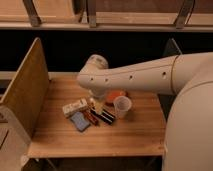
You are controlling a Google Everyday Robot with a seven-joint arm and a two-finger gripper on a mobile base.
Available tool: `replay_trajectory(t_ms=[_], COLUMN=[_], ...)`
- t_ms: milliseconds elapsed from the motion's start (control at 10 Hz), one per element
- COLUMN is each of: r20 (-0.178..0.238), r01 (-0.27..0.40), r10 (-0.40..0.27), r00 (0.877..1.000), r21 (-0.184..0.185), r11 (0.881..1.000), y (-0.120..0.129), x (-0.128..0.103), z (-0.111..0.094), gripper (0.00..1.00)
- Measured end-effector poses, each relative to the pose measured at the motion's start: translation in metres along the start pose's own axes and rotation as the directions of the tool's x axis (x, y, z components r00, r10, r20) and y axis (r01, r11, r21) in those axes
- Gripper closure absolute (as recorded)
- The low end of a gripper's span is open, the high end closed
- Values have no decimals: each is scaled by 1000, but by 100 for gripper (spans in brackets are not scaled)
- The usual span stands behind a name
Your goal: Pick up the ceramic cup
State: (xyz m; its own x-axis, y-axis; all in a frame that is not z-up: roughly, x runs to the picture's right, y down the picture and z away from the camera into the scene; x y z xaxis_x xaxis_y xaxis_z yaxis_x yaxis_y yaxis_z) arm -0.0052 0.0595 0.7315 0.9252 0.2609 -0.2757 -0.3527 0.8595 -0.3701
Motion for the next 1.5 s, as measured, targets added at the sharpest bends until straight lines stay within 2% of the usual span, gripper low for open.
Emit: replay_trajectory(t_ms=[1300,1400,1500], r20=[-1,-5,-15], r01=[1,-10,-49], r10=[-1,10,49], r00=[1000,1000,999], r21=[4,13,26], r11=[1000,1000,998], y=[-1,-4,-11], x=[1,4,16], z=[-1,-1,-1], gripper=[20,20,20])
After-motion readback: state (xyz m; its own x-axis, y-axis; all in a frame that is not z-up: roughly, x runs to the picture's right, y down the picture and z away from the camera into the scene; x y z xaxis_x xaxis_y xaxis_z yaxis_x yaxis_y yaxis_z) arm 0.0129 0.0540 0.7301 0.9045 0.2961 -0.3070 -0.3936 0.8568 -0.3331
